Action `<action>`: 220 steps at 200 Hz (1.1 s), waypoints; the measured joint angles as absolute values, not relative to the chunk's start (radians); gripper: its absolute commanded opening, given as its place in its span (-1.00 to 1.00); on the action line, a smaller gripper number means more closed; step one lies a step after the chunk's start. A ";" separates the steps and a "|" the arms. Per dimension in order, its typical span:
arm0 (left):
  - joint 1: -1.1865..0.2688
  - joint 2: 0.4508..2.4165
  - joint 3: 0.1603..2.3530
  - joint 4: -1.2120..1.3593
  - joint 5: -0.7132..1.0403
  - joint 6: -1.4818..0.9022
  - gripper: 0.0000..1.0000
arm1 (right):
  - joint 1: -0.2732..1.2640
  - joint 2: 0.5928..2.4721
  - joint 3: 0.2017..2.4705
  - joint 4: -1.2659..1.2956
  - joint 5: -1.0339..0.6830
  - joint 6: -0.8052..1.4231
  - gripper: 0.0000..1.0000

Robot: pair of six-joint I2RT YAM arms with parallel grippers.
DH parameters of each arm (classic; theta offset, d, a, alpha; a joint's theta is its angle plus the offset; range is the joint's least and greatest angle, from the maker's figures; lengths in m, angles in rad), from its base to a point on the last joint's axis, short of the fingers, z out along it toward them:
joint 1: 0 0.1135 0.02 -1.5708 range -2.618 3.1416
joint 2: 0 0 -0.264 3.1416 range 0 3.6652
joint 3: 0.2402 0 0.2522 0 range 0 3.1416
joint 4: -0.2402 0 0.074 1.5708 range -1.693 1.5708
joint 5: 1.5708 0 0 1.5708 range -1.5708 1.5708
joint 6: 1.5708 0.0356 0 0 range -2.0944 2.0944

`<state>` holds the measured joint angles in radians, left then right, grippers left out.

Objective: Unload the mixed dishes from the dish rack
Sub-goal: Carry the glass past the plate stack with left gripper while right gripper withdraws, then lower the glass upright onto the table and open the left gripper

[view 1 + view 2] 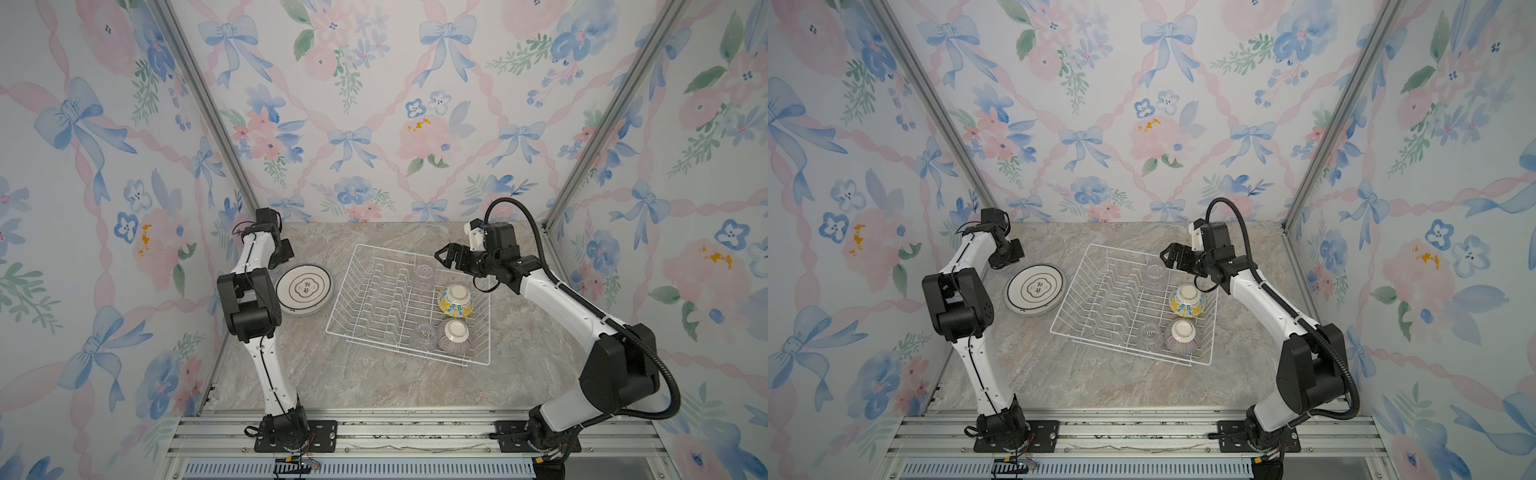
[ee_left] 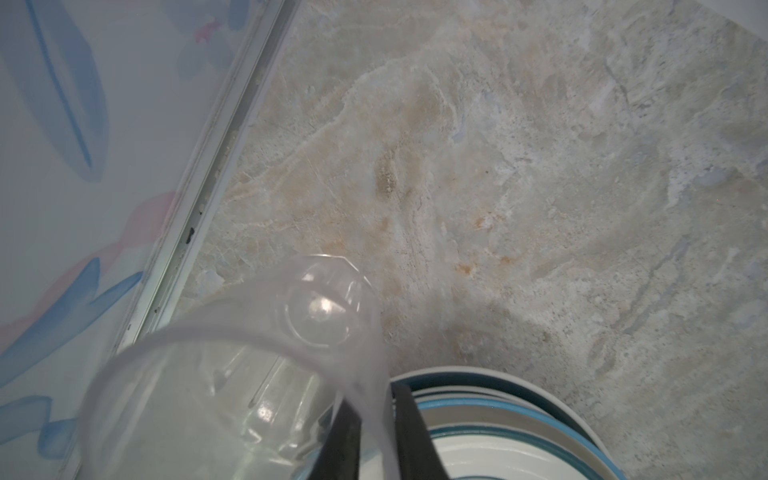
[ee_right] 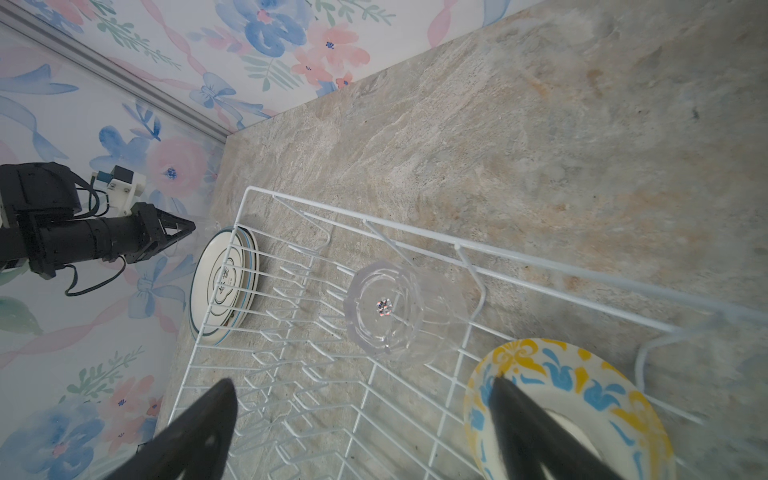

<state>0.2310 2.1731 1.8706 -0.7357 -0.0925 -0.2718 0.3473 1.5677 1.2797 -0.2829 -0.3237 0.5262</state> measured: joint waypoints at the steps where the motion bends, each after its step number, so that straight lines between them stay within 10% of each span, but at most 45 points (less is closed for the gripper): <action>1: 0.231 2.173 1.871 -0.736 -0.092 -0.274 -0.11 | 0.347 1.568 1.280 -0.283 -0.324 0.526 0.93; 51: 0.231 2.174 1.874 -0.740 -0.097 -0.270 0.95 | 0.347 1.575 1.281 -0.290 -0.337 0.515 0.94; 220: -0.014 1.600 1.404 -0.609 -0.161 -0.408 0.96 | 0.447 1.632 1.329 -0.316 -0.288 0.469 0.93</action>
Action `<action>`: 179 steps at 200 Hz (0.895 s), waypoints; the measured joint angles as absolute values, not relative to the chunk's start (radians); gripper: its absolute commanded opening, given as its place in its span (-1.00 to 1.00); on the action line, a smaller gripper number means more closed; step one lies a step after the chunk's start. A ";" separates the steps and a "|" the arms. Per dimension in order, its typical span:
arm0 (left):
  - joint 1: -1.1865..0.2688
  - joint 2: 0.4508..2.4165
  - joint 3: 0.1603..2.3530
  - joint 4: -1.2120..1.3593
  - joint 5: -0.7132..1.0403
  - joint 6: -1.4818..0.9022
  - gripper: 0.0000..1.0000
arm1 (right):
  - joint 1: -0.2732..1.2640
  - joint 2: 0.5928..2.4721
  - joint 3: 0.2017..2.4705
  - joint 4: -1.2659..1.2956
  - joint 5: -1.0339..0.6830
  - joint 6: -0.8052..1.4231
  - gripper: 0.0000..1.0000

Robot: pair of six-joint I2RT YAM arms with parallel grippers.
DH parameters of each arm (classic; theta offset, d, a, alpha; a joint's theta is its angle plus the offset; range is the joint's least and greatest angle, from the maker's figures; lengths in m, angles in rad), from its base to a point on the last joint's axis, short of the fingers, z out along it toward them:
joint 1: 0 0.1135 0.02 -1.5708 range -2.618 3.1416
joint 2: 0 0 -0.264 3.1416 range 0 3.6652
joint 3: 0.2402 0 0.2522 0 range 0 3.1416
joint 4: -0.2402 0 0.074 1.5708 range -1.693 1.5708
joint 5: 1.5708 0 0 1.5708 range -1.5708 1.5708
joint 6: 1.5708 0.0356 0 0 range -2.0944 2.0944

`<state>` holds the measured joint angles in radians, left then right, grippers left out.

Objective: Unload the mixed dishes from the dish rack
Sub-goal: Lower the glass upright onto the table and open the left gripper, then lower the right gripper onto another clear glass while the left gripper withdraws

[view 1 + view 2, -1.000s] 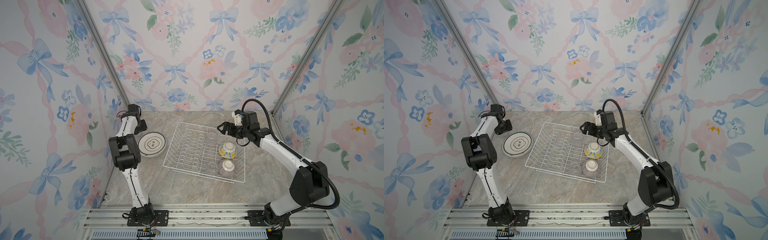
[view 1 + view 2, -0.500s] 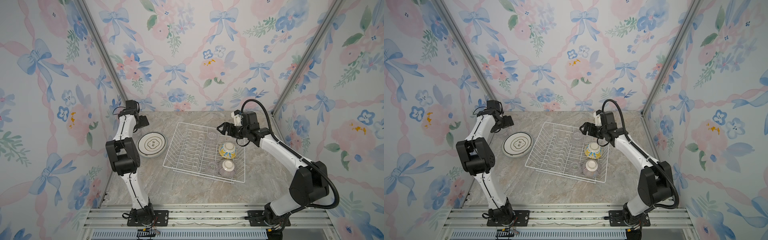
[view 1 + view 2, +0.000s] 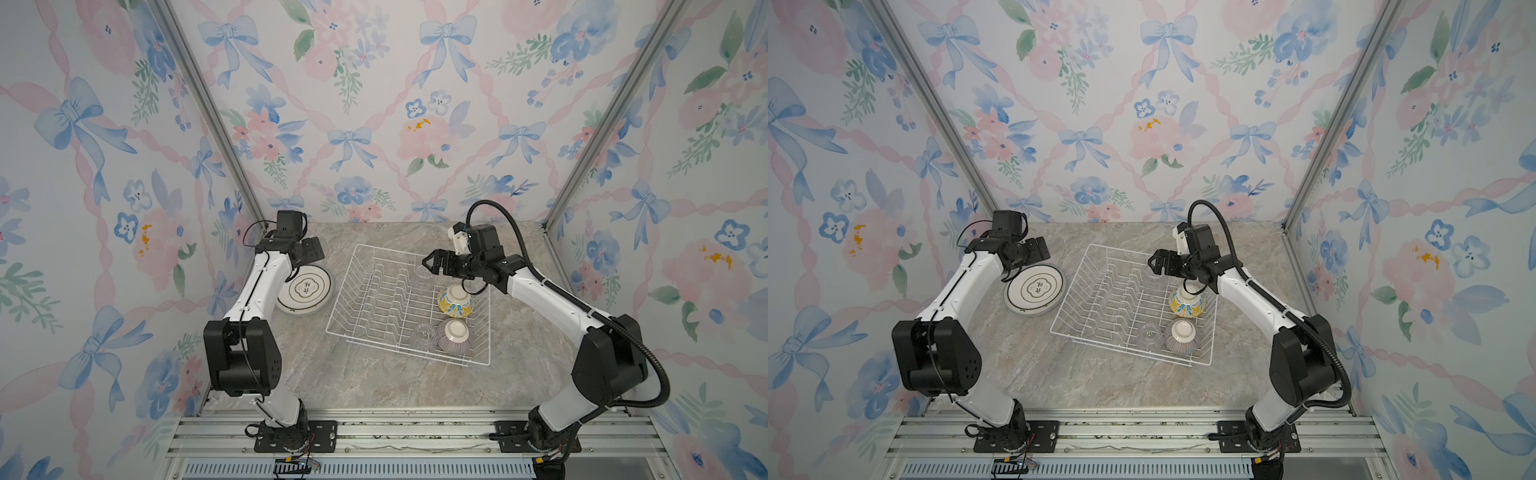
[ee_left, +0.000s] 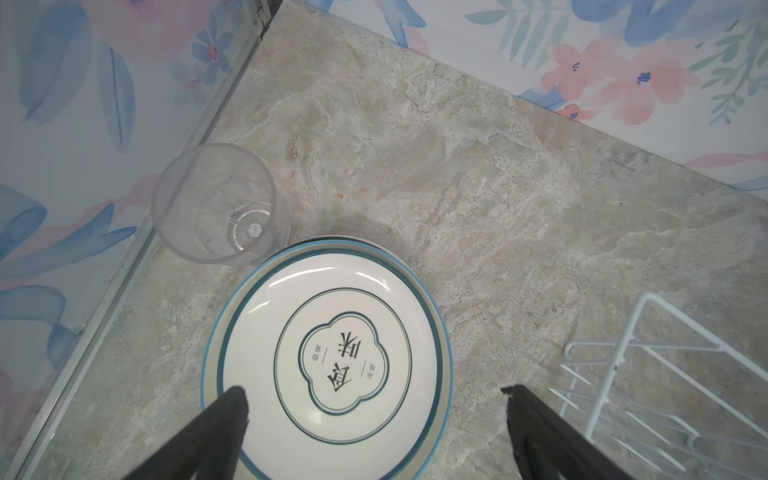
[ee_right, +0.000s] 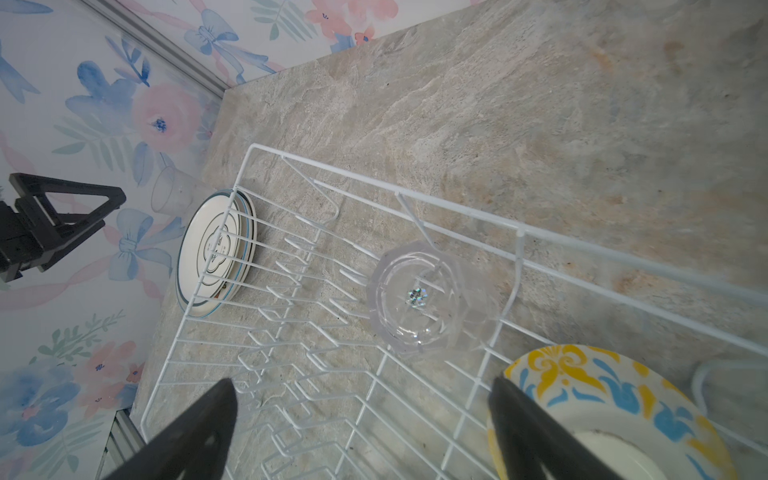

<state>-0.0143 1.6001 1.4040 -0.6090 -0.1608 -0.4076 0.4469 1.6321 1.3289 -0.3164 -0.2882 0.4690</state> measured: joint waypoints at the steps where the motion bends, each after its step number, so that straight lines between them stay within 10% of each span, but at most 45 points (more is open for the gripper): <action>1: -0.018 1.593 1.394 -0.605 -0.162 -0.410 0.96 | 0.448 1.633 1.331 -0.318 -0.286 0.468 0.93; 87: -0.160 1.040 0.790 -0.302 -0.103 -0.550 0.96 | 0.582 1.840 1.524 -0.488 -0.088 0.369 0.93; 179: -0.177 0.855 0.694 -0.221 -0.043 -0.608 0.96 | 0.617 1.871 1.575 -0.611 0.152 0.327 0.93</action>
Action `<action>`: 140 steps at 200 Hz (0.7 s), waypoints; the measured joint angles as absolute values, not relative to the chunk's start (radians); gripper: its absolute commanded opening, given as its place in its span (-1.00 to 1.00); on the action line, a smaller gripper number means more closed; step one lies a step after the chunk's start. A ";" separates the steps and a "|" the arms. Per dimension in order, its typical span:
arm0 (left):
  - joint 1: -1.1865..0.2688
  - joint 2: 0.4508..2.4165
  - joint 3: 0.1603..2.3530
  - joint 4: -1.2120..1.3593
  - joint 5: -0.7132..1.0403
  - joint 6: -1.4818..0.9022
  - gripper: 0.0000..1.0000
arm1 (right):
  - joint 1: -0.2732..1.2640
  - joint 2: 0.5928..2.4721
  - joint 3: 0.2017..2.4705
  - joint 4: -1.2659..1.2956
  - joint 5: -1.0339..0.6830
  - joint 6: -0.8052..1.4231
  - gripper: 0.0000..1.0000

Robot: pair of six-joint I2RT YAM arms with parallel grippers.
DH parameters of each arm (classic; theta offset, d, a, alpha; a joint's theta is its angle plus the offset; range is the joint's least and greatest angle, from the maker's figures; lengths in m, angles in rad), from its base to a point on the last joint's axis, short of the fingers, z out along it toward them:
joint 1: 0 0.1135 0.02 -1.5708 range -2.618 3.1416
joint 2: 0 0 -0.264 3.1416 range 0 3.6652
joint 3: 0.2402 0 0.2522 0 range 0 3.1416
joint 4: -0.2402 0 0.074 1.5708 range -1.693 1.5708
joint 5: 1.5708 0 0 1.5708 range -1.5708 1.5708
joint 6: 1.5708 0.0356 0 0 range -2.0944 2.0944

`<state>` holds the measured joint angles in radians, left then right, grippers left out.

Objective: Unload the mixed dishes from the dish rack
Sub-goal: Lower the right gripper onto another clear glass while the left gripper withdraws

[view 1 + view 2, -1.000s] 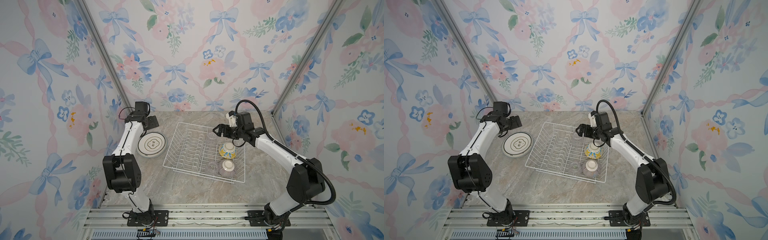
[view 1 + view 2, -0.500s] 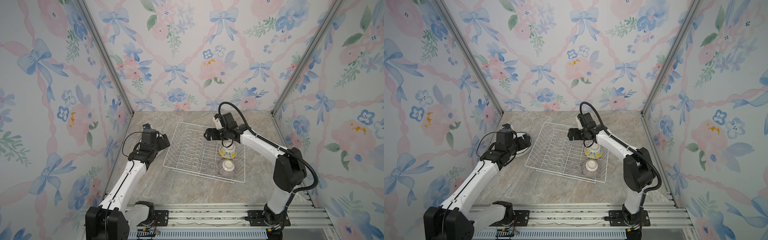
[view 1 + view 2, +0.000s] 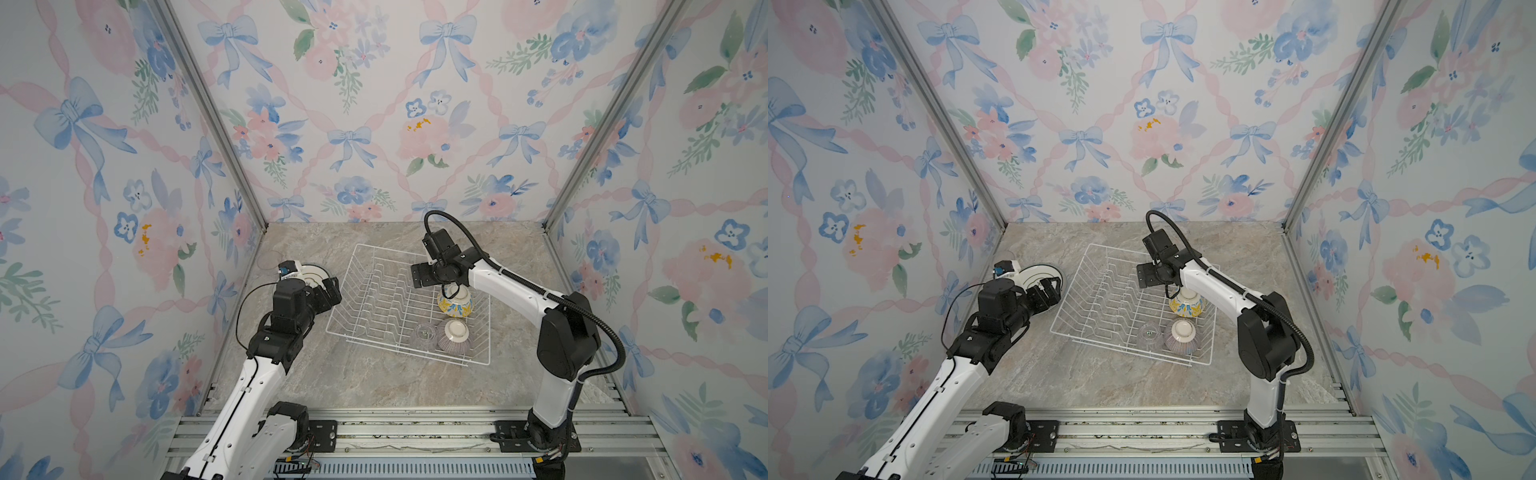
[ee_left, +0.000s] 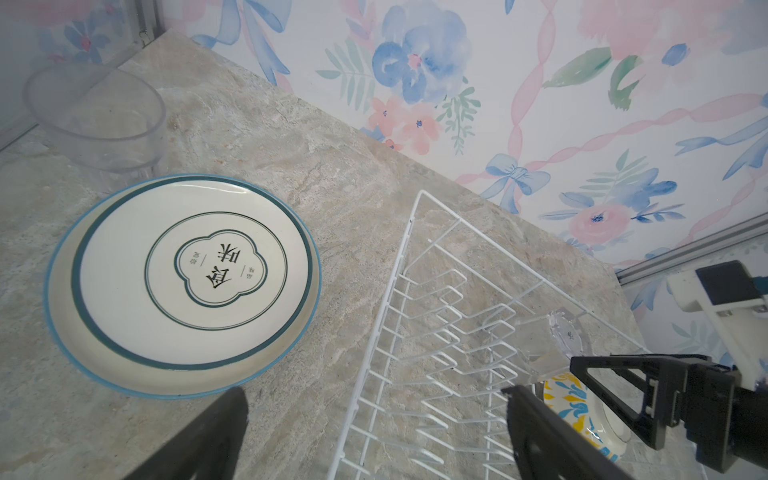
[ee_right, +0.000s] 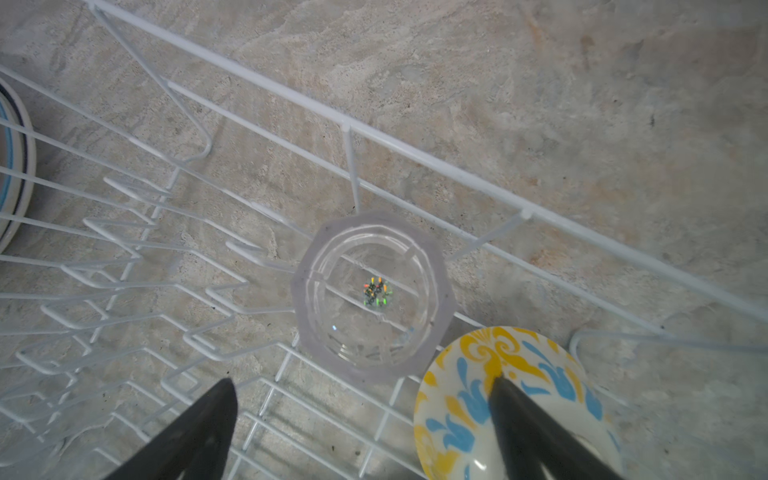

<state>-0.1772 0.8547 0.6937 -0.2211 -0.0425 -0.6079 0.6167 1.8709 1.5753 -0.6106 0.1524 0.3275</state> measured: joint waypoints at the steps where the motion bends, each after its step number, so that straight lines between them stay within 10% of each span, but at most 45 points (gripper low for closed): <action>1: -0.177 0.855 0.694 -0.221 -0.042 -0.608 0.96 | 0.617 1.871 1.575 -0.611 0.152 0.328 0.93; 140: -0.197 0.898 0.678 -0.187 0.010 -0.640 0.96 | 0.606 1.976 1.636 -0.580 0.154 0.336 0.54</action>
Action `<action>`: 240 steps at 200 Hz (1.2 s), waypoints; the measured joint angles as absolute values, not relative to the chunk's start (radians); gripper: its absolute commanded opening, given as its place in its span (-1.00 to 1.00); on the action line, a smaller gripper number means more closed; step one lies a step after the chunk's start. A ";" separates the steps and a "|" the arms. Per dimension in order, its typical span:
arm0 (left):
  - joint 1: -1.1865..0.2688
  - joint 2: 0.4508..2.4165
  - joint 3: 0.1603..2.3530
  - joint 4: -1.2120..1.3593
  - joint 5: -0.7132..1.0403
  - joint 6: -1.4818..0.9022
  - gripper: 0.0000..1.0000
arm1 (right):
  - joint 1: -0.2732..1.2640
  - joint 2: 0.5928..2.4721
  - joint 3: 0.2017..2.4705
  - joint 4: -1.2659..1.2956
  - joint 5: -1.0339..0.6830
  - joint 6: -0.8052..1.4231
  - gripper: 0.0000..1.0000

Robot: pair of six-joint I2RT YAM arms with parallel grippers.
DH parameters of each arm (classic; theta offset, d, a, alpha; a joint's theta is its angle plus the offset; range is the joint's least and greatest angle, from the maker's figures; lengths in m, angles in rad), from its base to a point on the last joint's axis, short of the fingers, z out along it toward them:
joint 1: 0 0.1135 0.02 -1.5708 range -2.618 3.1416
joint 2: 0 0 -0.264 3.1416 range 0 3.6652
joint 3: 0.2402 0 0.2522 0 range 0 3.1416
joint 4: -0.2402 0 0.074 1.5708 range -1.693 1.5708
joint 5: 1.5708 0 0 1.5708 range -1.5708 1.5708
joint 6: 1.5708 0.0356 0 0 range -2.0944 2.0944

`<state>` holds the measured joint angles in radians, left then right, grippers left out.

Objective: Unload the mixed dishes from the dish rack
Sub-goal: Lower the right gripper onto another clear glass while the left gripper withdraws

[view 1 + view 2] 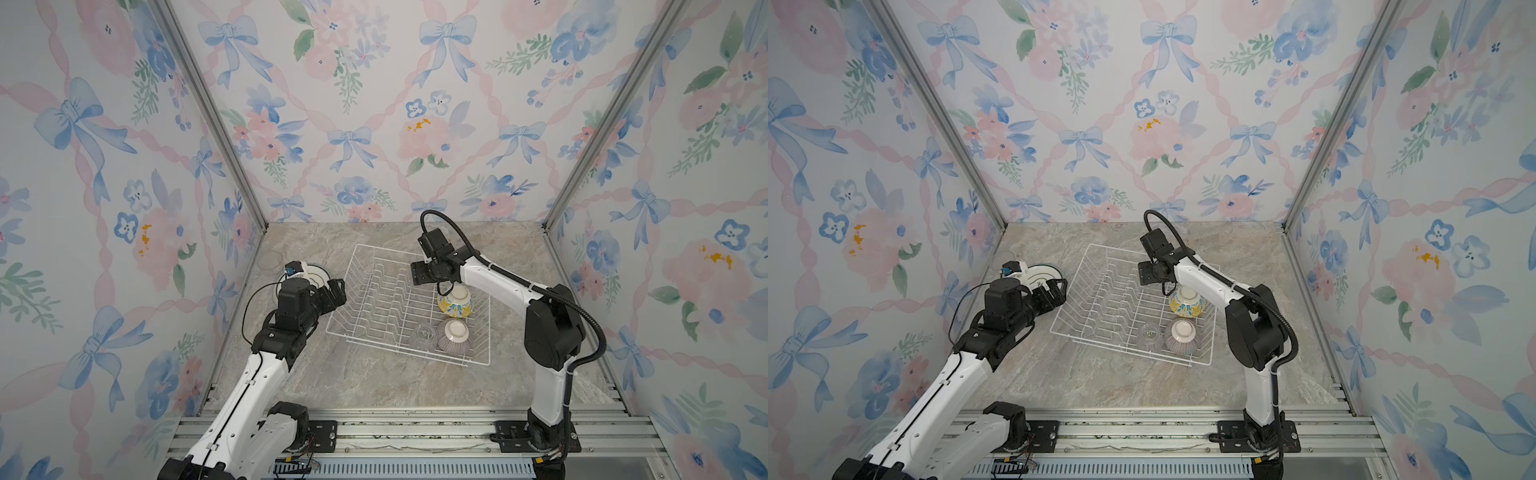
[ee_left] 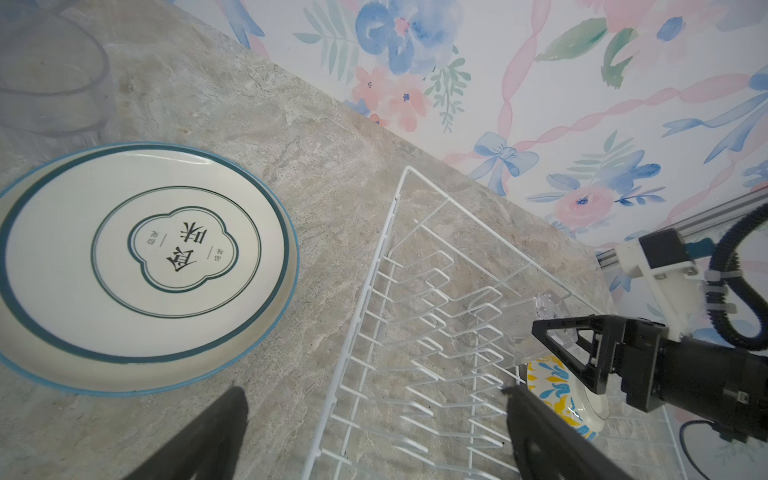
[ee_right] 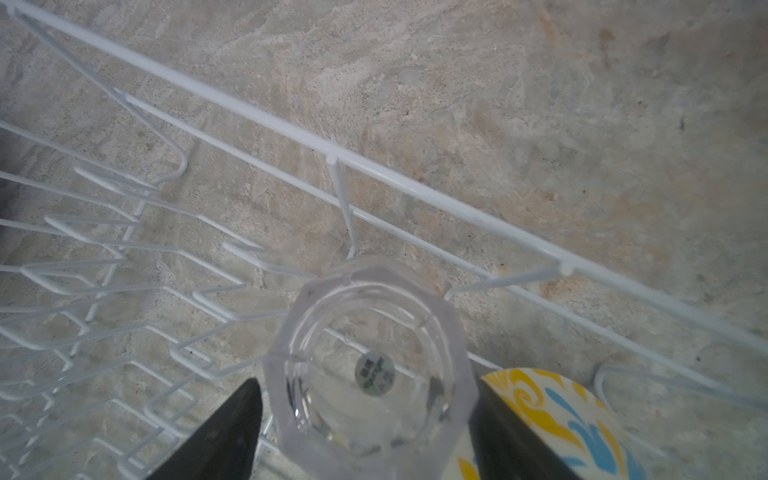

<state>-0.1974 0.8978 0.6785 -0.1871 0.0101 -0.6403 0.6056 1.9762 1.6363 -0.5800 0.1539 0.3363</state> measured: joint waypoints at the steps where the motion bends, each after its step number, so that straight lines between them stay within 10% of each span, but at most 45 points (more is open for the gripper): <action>1: -0.198 0.898 0.678 -0.187 0.011 -0.640 0.96 | 0.606 1.977 1.636 -0.580 0.155 0.336 0.54; 240: -0.269 1.000 0.679 -0.106 0.019 -0.666 0.96 | 0.596 1.892 1.517 -0.478 0.089 0.417 -0.01</action>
